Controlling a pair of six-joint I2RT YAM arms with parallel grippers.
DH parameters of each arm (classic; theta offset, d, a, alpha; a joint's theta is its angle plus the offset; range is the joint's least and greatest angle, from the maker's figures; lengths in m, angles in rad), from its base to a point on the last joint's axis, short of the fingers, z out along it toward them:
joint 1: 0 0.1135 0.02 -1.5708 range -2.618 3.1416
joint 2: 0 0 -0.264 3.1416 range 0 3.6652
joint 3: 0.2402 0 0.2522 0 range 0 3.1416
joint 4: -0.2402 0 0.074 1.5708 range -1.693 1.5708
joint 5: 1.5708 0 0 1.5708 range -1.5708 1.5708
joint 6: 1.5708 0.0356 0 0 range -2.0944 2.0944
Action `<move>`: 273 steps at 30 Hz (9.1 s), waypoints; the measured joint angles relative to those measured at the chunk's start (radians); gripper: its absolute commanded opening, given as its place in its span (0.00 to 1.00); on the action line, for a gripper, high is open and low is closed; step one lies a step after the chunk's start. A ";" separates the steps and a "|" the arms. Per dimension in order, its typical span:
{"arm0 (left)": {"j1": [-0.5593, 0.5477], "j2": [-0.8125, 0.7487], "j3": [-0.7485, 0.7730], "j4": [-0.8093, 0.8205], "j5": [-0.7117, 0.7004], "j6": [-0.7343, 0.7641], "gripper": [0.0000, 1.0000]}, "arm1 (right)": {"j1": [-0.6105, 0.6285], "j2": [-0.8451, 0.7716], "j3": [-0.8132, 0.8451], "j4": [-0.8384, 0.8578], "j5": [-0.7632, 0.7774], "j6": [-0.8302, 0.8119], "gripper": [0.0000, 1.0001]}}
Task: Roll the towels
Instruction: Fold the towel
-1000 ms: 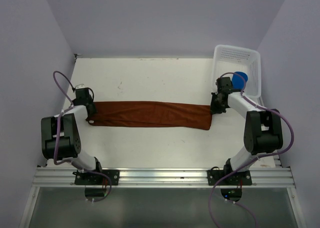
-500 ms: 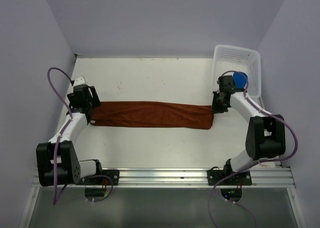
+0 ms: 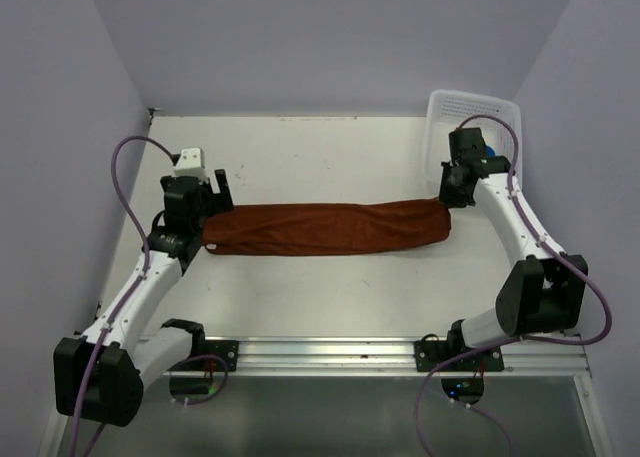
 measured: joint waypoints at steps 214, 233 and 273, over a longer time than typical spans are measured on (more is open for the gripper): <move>0.083 0.504 0.154 -0.142 0.170 -0.141 0.32 | 0.525 0.475 0.024 0.450 -0.395 0.209 0.00; 0.087 0.588 0.152 -0.133 0.198 -0.137 0.00 | 0.524 0.479 0.024 0.456 -0.405 0.208 0.00; 0.088 0.577 0.137 -0.103 0.229 -0.144 0.33 | 0.518 0.483 0.013 0.493 -0.436 0.208 0.00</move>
